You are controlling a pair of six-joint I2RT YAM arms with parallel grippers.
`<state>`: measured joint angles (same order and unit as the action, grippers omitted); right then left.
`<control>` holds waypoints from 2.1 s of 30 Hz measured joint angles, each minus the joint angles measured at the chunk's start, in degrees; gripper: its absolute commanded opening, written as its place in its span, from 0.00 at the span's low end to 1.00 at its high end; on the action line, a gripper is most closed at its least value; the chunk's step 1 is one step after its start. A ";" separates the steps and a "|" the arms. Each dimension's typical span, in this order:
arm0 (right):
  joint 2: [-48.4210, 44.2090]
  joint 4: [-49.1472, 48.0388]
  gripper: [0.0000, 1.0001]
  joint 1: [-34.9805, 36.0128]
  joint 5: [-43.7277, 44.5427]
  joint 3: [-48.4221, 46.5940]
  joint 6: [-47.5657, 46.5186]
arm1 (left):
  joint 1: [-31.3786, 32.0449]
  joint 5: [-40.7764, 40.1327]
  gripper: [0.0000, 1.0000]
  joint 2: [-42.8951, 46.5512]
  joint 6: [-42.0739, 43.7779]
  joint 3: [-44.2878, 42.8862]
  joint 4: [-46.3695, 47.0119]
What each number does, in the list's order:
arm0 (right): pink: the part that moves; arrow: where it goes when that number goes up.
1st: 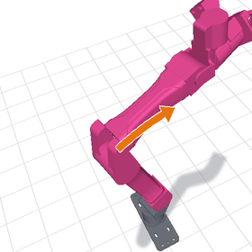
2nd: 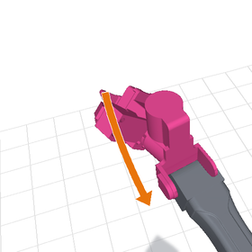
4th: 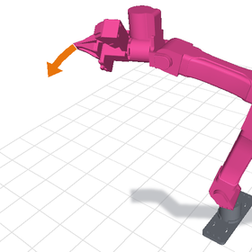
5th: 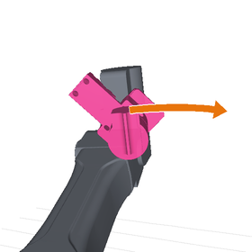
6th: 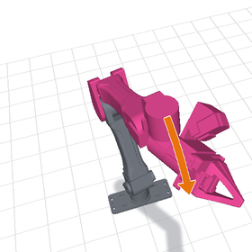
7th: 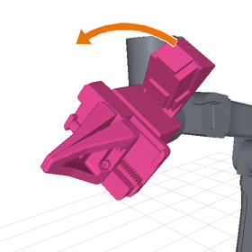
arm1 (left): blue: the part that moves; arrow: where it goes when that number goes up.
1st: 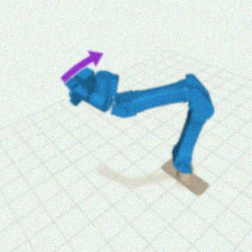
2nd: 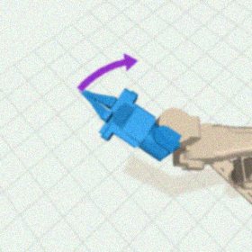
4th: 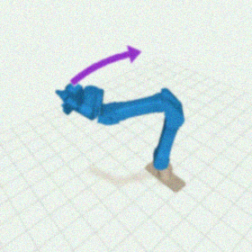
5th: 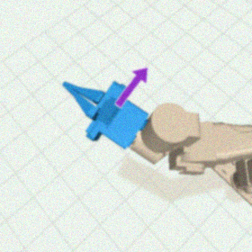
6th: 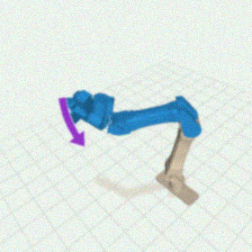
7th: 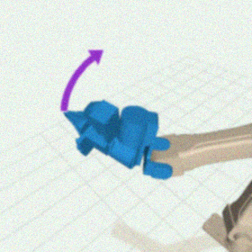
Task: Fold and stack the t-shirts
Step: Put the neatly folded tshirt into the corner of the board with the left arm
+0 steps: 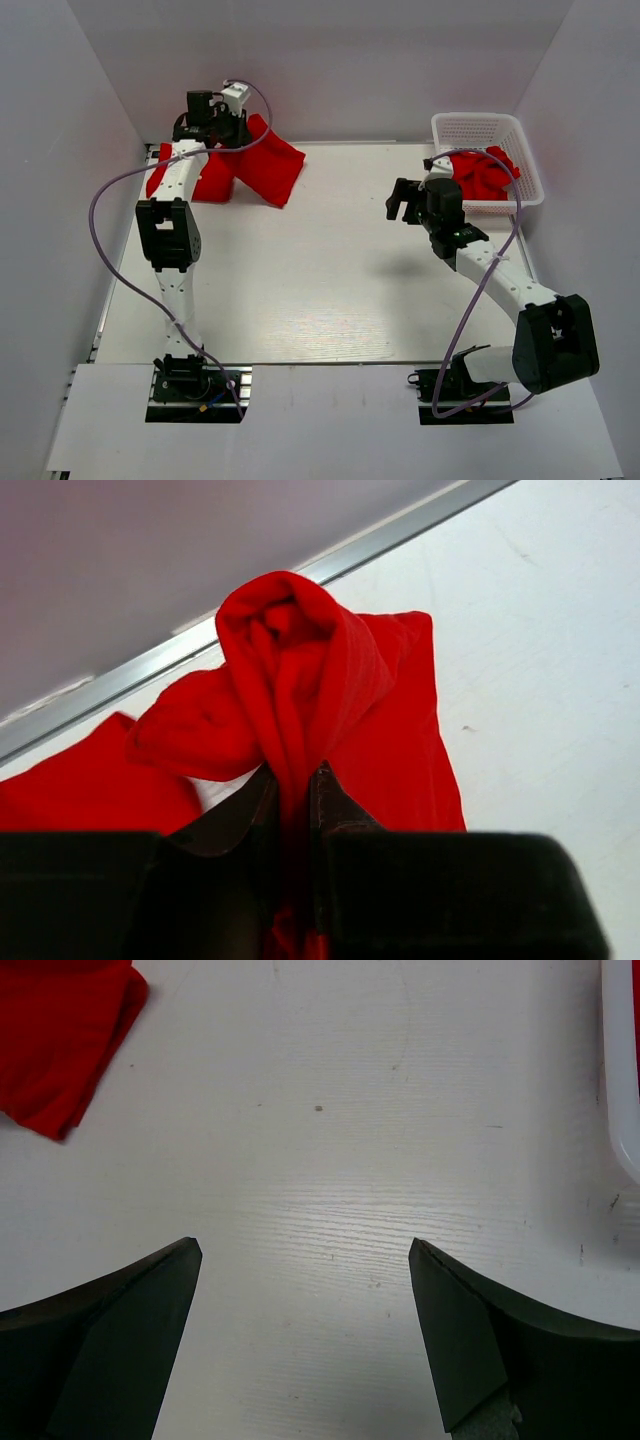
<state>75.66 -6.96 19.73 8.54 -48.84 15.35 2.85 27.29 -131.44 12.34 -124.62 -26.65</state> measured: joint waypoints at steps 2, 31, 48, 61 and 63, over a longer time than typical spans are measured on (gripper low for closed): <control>-0.13 0.00 0.90 0.00 0.15 0.00 0.28 | -0.92 -0.39 0.00 0.07 1.20 -0.44 -0.55; 1.27 -0.57 0.90 0.00 -3.17 -0.09 2.51 | -8.33 -1.84 0.00 3.76 5.01 -7.54 -5.11; 7.28 -0.55 0.90 0.07 -5.64 -4.81 2.69 | -14.23 -5.81 0.00 2.67 4.74 -7.08 -4.22; 9.84 -0.50 0.90 0.20 -6.64 -7.02 3.96 | -18.05 -8.28 0.00 -3.54 4.79 -4.04 -1.05; 10.27 -0.50 0.90 0.22 -7.04 -7.34 4.09 | -18.34 -9.07 0.17 -3.98 4.83 -3.63 -0.37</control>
<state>85.93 -7.46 19.94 1.50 -56.18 19.44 -15.49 18.22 -135.41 17.17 -128.25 -27.03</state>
